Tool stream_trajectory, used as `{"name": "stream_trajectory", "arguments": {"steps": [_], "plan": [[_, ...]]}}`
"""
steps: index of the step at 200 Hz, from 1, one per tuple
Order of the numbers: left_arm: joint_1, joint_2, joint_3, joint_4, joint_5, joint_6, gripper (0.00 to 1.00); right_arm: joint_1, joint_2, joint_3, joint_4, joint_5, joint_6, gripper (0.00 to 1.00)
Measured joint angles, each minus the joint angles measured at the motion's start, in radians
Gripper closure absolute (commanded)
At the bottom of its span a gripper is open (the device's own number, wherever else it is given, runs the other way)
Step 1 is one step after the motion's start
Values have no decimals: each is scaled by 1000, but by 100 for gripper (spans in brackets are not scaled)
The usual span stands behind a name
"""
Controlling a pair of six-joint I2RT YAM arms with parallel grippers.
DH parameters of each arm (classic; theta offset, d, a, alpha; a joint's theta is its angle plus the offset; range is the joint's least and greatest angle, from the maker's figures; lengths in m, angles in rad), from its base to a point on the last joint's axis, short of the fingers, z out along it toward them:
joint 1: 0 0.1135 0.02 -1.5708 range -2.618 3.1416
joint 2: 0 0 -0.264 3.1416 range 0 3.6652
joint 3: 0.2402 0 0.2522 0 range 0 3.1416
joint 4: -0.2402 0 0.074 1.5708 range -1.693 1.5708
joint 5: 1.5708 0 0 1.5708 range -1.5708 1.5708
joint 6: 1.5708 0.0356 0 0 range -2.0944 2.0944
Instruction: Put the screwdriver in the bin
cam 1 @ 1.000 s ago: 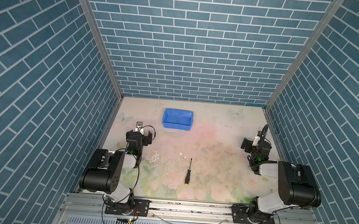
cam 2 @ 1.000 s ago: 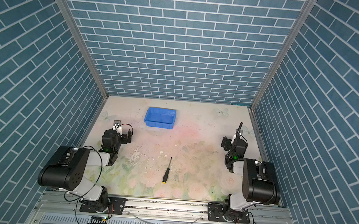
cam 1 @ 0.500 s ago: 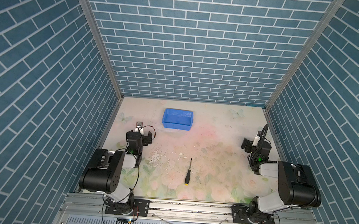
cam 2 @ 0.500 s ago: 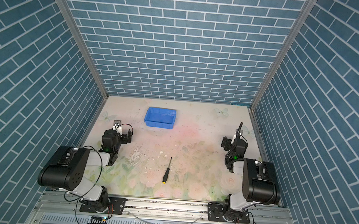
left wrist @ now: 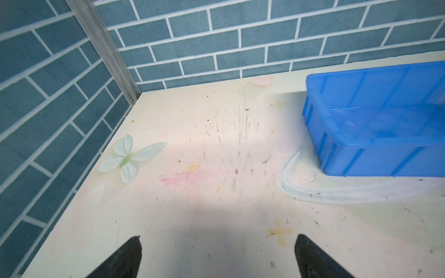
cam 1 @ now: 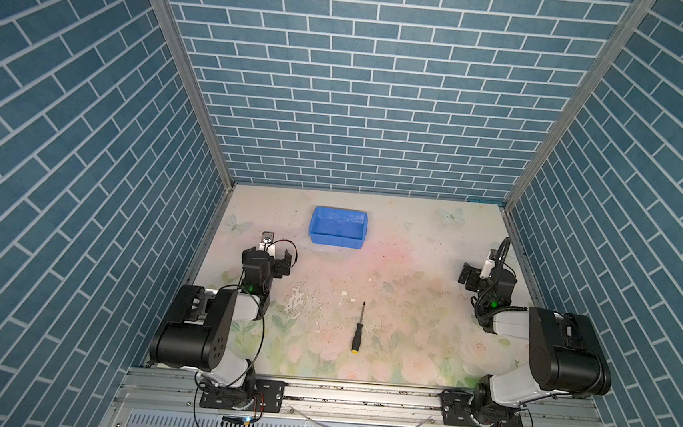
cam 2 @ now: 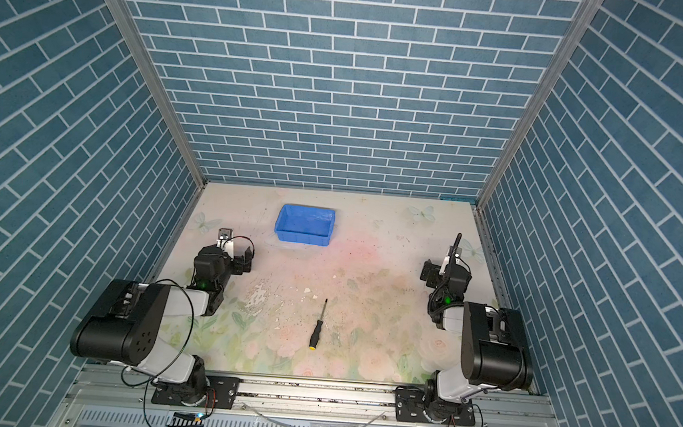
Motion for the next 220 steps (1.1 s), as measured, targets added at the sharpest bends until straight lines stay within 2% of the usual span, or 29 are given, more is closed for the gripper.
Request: {"name": "stream_trajectory", "arguments": {"steps": [22,51,82,114,141,177,220], "plan": [[-21,-91,18,-98,36,25,0,0,-36,-3,-18,-23,-12,1],[-84,-212,69,-228,54,50,0,0,-162,-3,-89,-64,-35,1],[-189,-301,117,-376,39,53,0,23,-294,2,-229,-101,-82,1],[-337,-370,184,-556,-8,17,0,84,-425,35,-430,-146,-137,1],[-492,-420,247,-704,-97,-68,0,145,-557,69,-598,-188,-172,1],[-713,-444,311,-871,-246,-245,0,227,-732,99,-838,-220,-220,1],[-948,-344,399,-1062,-376,-468,0,315,-892,159,-1103,-285,-301,1]]}}
